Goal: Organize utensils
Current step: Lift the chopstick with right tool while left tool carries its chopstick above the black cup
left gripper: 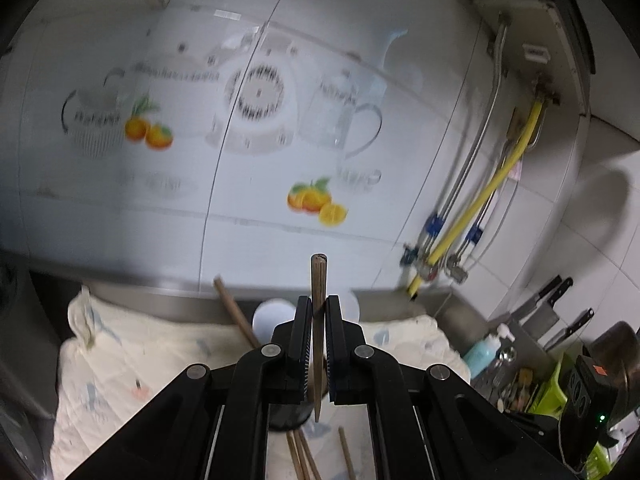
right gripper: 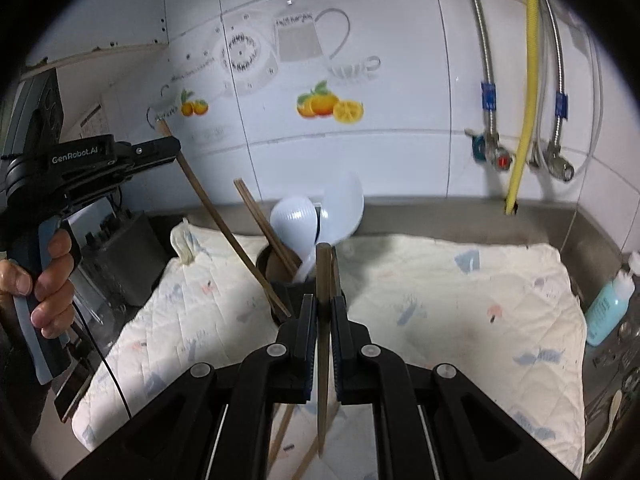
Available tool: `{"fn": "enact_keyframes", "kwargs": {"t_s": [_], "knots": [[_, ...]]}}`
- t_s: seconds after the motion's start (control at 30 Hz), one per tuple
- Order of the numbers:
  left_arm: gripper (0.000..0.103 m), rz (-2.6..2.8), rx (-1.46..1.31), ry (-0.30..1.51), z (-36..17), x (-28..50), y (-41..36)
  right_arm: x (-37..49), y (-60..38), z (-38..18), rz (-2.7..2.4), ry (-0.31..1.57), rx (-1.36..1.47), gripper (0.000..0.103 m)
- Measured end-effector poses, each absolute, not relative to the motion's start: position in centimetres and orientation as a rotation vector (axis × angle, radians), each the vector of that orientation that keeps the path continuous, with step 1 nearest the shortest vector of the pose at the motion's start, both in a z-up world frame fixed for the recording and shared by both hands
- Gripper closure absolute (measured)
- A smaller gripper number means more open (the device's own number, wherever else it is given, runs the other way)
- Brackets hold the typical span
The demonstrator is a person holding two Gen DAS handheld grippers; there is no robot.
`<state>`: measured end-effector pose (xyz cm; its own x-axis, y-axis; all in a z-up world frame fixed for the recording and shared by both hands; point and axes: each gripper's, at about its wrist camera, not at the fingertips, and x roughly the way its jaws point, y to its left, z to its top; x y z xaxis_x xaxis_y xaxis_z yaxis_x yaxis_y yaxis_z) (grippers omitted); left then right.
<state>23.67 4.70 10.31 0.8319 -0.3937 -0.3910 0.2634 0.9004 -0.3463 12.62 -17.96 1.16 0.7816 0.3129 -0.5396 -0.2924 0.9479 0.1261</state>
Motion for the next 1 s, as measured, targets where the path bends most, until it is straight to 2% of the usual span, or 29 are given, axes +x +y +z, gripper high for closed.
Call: {"fn": "enact_keyframes", "kwargs": {"t_s": [0.2, 0.4, 0.73, 1.0], "knots": [[0.097, -0.323, -0.231, 0.403, 12.4, 25.1, 4.4, 14.2, -17.2, 3.8, 0.338, 0.531, 0.026, 0.094], [0.097, -0.311, -0.216, 0.399, 12.2, 27.1, 4.7, 15.4, -16.4, 6.3, 0.333, 0.474, 0.003, 0.094], [0.097, -0.275, -0.220, 0.500, 7.4, 30.8, 5.5, 17.7, -15.2, 10.1, 0.330, 0.379, -0.003, 0.094], [0.097, -0.274, -0.210, 0.580, 4.3, 32.2, 5.3, 20.4, -13.7, 7.9, 0.336, 0.439, -0.003, 0.094]]}}
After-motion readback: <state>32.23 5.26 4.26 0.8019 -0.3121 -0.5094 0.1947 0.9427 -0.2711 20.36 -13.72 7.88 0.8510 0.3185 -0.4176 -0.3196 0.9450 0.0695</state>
